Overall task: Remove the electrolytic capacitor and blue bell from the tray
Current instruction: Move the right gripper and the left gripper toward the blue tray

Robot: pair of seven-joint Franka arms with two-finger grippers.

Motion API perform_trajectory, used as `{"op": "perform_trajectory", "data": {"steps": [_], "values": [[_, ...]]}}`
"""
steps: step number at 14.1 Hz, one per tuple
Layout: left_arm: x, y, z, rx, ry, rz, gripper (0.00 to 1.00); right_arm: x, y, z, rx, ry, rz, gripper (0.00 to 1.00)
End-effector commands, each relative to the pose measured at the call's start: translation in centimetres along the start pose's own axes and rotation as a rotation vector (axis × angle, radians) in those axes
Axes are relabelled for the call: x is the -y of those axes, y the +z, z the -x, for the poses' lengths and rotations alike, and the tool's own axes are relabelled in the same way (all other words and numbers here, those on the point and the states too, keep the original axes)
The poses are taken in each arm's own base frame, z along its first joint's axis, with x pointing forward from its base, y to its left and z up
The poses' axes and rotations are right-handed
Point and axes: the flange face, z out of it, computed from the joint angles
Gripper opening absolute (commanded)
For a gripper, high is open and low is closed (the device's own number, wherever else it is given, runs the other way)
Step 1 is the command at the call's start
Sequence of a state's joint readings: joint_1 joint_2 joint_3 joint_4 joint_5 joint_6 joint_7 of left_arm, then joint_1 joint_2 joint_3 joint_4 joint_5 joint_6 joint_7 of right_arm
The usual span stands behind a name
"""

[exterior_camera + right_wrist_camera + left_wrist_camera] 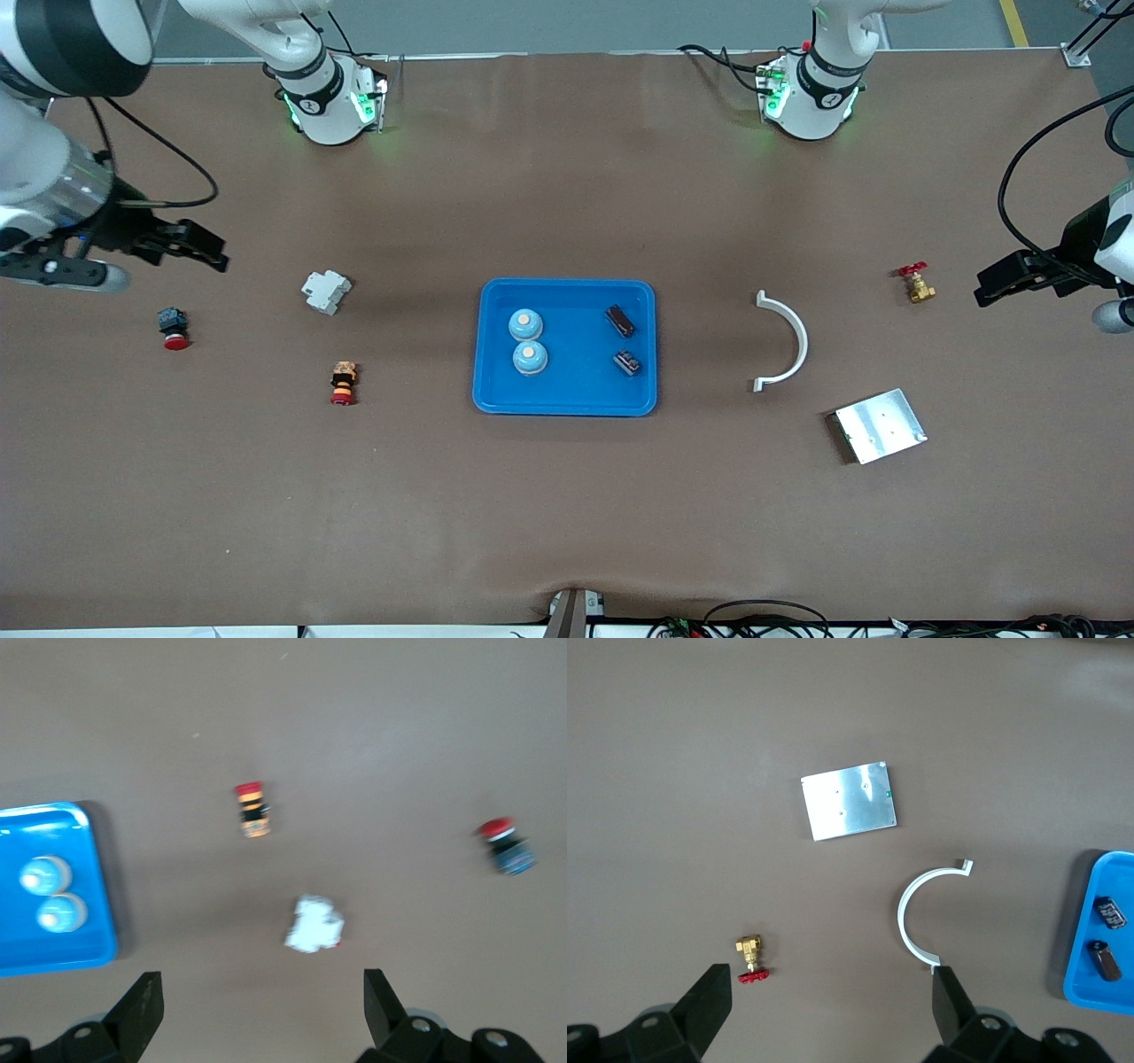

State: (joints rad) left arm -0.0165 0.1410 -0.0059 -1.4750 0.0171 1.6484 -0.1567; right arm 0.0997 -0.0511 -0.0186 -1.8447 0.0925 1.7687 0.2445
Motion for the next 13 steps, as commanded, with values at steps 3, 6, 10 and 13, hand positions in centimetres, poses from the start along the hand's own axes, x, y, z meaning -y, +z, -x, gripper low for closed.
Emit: {"op": "perform_trajectory", "data": {"steps": [3, 6, 10, 13], "values": [[-0.8, 0.5, 0.3, 0.035, -0.026, 0.024, 1.0, 4.2, 4.0, 2.9, -0.012, 0.099, -0.053, 1.0], [-0.7, 1.8, 1.0, 0.113, -0.031, 0.04, 1.0, 9.5, 8.0, 5.0, -0.052, 0.097, -0.058, 1.0], [-4.0, 3.8, 2.0, 0.168, -0.048, 0.028, 1.0, 16.2, 13.8, 7.0, -0.03, 0.131, -0.045, 1.0], [-7.0, 5.2, 2.3, 0.189, -0.034, 0.025, 1.0, 21.1, 18.4, 8.5, -0.055, 0.163, -0.052, 1.0]]}}
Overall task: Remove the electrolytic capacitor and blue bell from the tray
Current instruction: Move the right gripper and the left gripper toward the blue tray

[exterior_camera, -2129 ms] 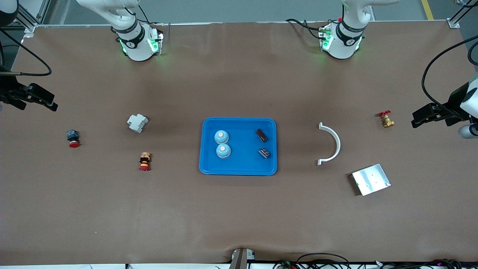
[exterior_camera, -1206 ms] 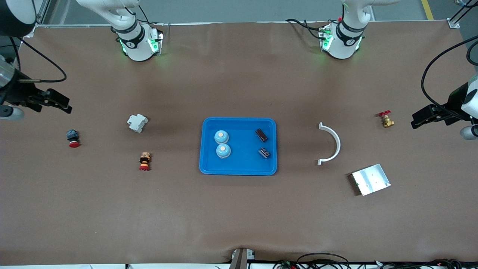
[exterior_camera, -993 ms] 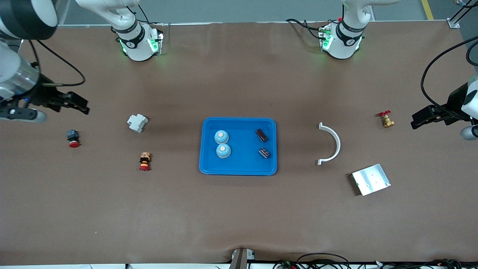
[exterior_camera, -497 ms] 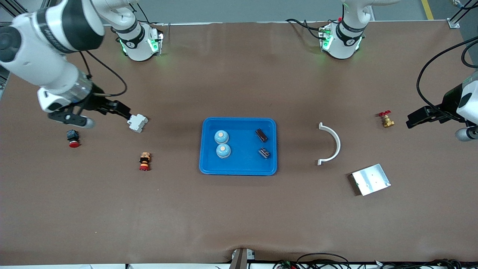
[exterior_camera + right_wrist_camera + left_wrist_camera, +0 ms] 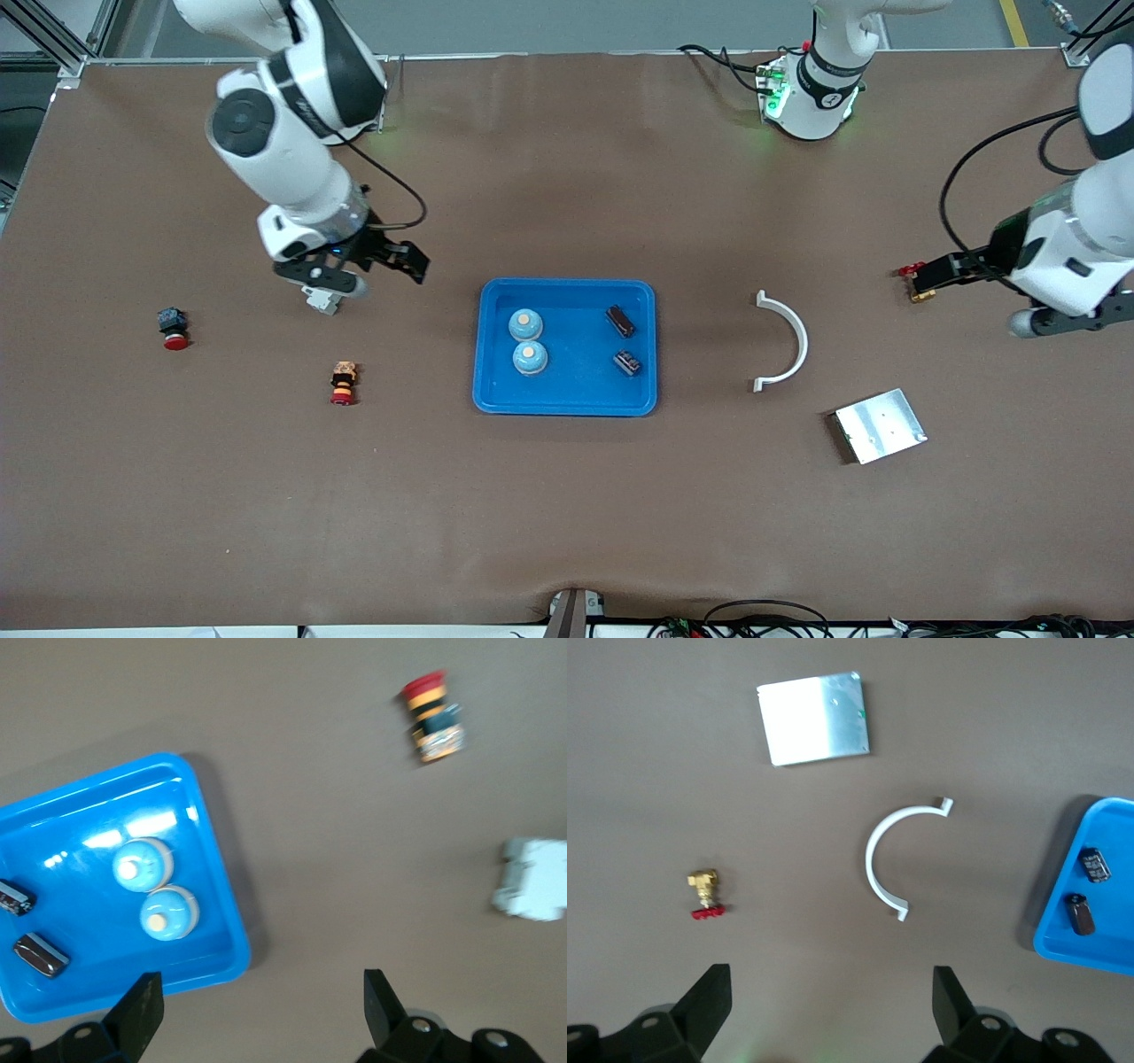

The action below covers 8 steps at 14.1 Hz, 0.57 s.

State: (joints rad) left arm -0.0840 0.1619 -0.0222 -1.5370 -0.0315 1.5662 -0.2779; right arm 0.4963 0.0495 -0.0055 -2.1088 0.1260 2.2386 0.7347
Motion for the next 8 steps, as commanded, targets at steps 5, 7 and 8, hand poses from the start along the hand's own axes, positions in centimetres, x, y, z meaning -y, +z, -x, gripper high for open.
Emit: {"op": "perform_trajectory", "data": {"steps": [5, 7, 8], "values": [[-7.2, 2.8, -0.1, 0.026, -0.1, 0.084, 1.0, 6.8, 10.0, 4.1, -0.012, 0.059, 0.011, 1.0], [-10.3, 4.1, -0.1, 0.011, -0.179, 0.085, 1.0, 9.1, 12.2, 5.1, -0.025, 0.073, 0.04, 1.0], [-11.2, 5.0, -0.4, 0.011, -0.207, 0.086, 1.0, 10.2, 13.4, 5.5, -0.046, 0.084, 0.06, 1.0]]}}
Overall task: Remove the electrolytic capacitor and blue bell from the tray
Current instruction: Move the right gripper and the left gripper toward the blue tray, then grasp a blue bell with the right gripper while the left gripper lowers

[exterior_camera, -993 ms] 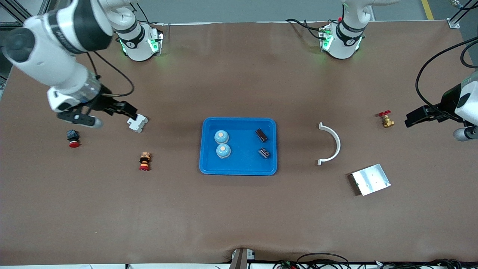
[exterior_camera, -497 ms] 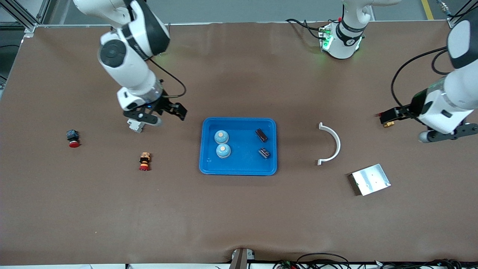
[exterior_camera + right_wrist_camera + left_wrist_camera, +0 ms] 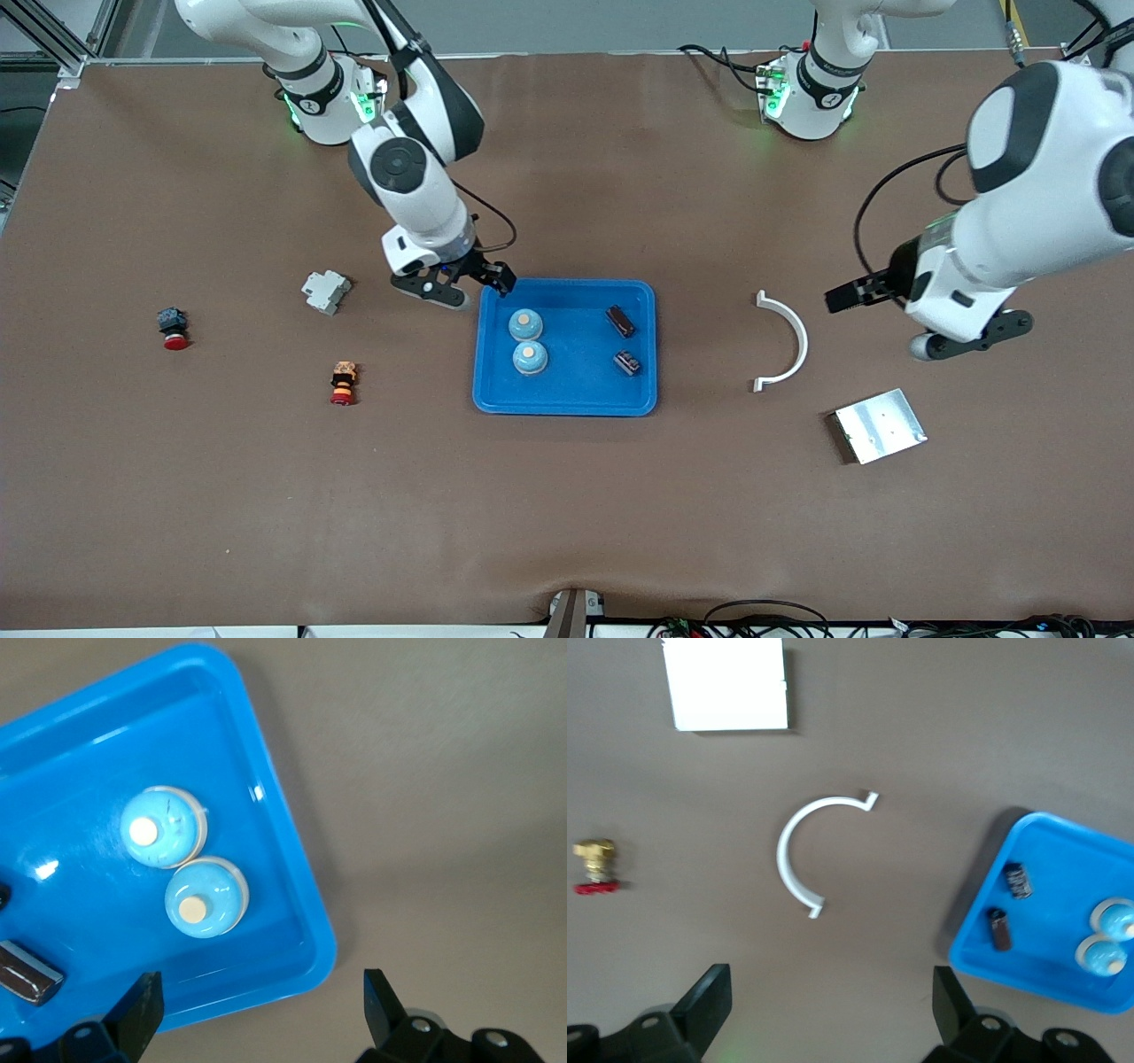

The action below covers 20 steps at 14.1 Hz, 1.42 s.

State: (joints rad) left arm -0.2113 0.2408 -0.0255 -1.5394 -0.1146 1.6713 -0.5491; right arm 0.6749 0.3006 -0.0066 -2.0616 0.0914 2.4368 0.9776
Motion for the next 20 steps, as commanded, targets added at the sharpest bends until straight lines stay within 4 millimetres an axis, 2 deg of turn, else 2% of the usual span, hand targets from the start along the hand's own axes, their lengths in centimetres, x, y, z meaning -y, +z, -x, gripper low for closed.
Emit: {"op": "perform_trajectory", "data": {"steps": [1, 3, 5, 7, 9, 12, 15, 20], "values": [[-3.3, 2.0, 0.1, -0.012, -0.069, 0.021, 1.0, 3.9, 2.6, 0.8, -0.062, 0.033, 0.044, 1.0], [-5.9, 3.6, 0.7, -0.028, -0.125, 0.03, 1.0, 5.9, 4.9, 1.4, -0.093, 0.058, 0.064, 1.0], [-8.5, 6.2, 1.4, -0.021, -0.16, 0.02, 1.0, 7.0, 6.8, 1.9, -0.093, 0.055, 0.073, 1.0], [-10.4, 8.7, 1.7, -0.007, -0.198, 0.016, 1.0, 7.4, 7.7, 2.0, -0.092, 0.052, 0.075, 1.0], [-13.2, 10.9, 2.8, -0.014, -0.223, 0.034, 1.0, 7.7, 8.0, 1.7, -0.095, 0.051, 0.073, 1.0], [-15.2, 14.8, 2.9, -0.011, -0.336, 0.027, 1.0, 7.4, 8.3, 1.1, -0.108, 0.044, 0.077, 1.0], [-17.1, 16.0, 2.0, -0.03, -0.47, 0.062, 1.0, 7.2, 9.2, 0.8, -0.121, 0.028, 0.083, 1.0], [-19.8, 19.0, 2.9, -0.034, -0.646, 0.083, 1.0, 7.3, 10.3, 0.7, -0.129, 0.026, 0.066, 1.0]]}}
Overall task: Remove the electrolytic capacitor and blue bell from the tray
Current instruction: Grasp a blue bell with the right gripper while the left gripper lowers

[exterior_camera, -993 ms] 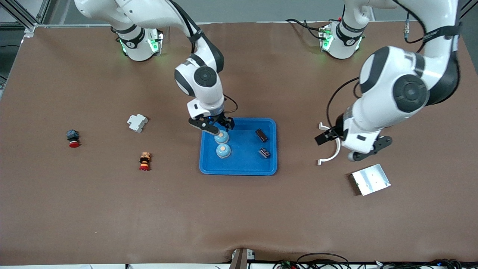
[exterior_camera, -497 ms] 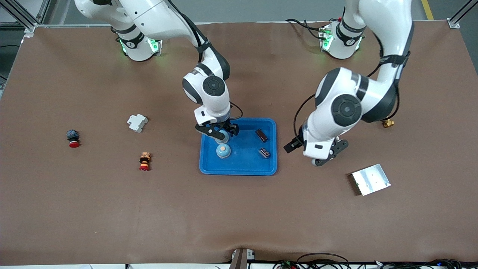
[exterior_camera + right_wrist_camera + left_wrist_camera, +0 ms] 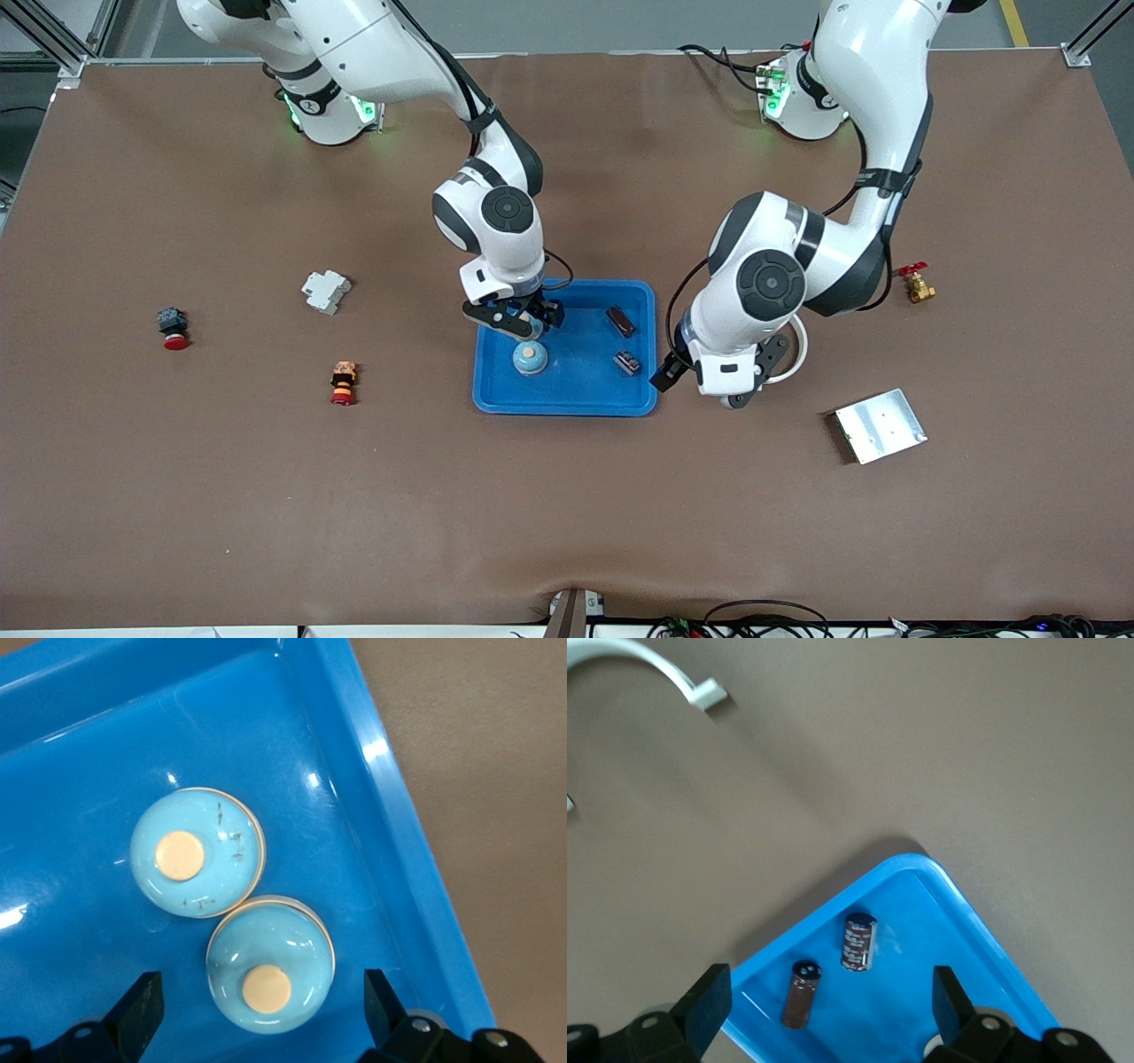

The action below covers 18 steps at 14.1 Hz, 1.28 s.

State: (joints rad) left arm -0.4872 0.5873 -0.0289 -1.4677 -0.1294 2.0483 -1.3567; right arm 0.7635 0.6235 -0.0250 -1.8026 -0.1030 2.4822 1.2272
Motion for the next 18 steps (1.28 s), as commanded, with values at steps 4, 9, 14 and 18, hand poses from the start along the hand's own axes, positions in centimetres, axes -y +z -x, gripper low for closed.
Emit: {"op": "perform_trajectory", "data": {"steps": [4, 9, 14, 18], "values": [[-2.2, 2.8, 2.3, 0.004, -0.176, 0.076, 1.0, 0.6, 0.9, -0.2, -0.021, 0.001, -0.008, 1.0], [-2.9, 6.5, 4.1, -0.002, -0.149, 0.089, 1.0, 0.5, 1.2, -0.1, -0.022, -0.003, -0.005, 0.88], [-2.8, 10.3, 4.7, -0.017, -0.12, 0.075, 1.0, 0.9, 0.6, -0.2, -0.037, -0.019, -0.008, 0.0], [-2.6, 12.4, 5.1, -0.035, -0.089, 0.045, 1.0, 1.1, -0.1, -0.4, -0.032, -0.015, 0.002, 0.0]]}}
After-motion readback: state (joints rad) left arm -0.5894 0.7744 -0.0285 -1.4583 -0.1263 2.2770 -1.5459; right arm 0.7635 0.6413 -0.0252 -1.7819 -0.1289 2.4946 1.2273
